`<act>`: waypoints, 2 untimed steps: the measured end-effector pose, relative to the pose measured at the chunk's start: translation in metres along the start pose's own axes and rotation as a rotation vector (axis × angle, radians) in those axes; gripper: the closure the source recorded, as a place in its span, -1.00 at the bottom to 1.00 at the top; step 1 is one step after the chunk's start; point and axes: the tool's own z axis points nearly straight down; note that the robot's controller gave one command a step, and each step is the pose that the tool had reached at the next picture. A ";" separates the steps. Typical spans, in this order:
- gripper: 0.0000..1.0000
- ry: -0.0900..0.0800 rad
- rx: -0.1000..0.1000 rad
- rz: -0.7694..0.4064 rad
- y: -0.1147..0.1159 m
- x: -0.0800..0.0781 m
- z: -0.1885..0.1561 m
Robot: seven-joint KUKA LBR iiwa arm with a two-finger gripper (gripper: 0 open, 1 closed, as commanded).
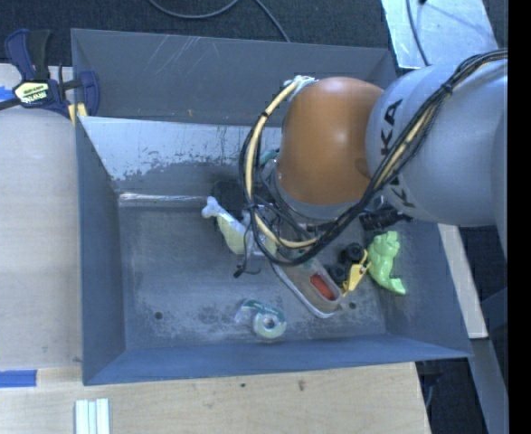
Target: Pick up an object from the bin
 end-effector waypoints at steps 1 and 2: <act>1.00 0.000 0.000 0.000 0.000 0.000 0.000; 1.00 0.000 0.000 0.000 0.000 0.000 -0.001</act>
Offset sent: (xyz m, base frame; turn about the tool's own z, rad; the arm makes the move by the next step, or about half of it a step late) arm 0.0032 -0.0046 0.1092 0.0082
